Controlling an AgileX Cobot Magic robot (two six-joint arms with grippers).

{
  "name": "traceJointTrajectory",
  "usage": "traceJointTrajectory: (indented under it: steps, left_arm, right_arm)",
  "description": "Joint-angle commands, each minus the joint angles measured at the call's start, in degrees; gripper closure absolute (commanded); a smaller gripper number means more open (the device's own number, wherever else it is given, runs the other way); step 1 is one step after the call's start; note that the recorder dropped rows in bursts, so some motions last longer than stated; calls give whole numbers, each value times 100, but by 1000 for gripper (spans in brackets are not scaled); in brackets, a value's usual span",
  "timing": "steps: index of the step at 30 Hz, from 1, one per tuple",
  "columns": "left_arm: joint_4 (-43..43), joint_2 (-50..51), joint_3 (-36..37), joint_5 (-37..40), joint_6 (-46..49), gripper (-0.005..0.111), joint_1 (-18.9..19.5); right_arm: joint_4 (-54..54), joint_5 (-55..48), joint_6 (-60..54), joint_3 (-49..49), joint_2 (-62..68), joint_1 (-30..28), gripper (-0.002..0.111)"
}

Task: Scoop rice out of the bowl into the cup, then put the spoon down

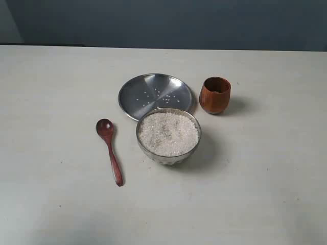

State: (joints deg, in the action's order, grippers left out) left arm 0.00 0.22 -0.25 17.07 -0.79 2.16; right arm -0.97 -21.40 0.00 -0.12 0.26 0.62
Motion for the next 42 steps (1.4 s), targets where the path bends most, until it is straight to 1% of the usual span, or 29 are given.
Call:
traceJointTrajectory:
  steps: [1,28,29,32,38,42]
  left_arm:
    - [0,-22,25,-70,-28,106,13]
    - [0,-22,25,-70,-28,106,13]
    - [0,-22,25,-70,-28,106,13]
    - [0,-22,25,-70,-28,106,13]
    - [0,-22,25,-70,-28,106,13]
    - [0,-22,25,-70,-28,106,13]
  right_arm:
    - [-2,59,0,12,-26,-23,108]
    - [-2,59,0,12,-26,-23,108]
    - [169,72,0,12,-26,-23,108]
    - [182,72,0,12,-26,-23,108]
    - [326,212,0,12,-26,-23,108]
    - [466,637,0,12,-26,-23,108]
